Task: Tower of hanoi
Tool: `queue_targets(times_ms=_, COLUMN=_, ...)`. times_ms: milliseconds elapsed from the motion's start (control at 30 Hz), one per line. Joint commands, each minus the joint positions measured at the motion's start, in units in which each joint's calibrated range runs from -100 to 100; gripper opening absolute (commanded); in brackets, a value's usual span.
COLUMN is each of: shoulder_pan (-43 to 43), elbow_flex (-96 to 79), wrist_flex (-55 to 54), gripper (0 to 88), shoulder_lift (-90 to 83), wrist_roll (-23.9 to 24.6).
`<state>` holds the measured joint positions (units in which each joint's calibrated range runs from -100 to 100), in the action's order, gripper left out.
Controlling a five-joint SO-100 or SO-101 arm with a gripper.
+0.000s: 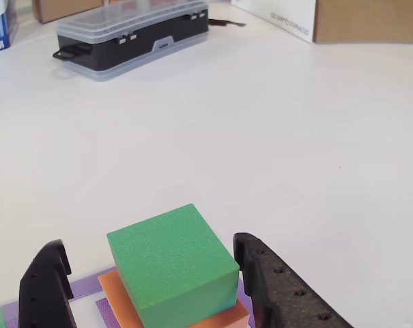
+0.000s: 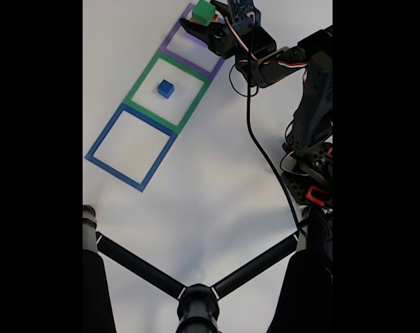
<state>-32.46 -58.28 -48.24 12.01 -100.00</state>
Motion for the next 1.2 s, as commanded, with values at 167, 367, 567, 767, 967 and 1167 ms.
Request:
queue_targets(times_ms=167, shoulder_pan=2.4, elbow_flex=1.3, wrist_flex=-0.6, gripper=19.7, shoulder_lift=-1.2, wrist_roll=0.0)
queue_targets(times_ms=367, shoulder_pan=3.1, elbow_flex=0.7, wrist_flex=-0.4, gripper=15.1, shoulder_lift=-1.3, wrist_roll=0.0)
queue_targets(times_ms=567, shoulder_pan=3.4, elbow_flex=0.2, wrist_flex=-0.2, gripper=10.4, shoulder_lift=-1.8, wrist_roll=0.0)
queue_targets(times_ms=767, shoulder_pan=3.8, elbow_flex=0.4, wrist_flex=0.8, gripper=7.7, shoulder_lift=-2.3, wrist_roll=0.0)
queue_targets(times_ms=967, shoulder_pan=4.3, elbow_flex=0.0, wrist_flex=5.4, gripper=7.4, shoulder_lift=-6.2, wrist_roll=0.0)
queue_targets(times_ms=1167, shoulder_pan=5.9, elbow_flex=-0.2, wrist_flex=20.6, gripper=7.4, shoulder_lift=-19.0, wrist_roll=0.0)
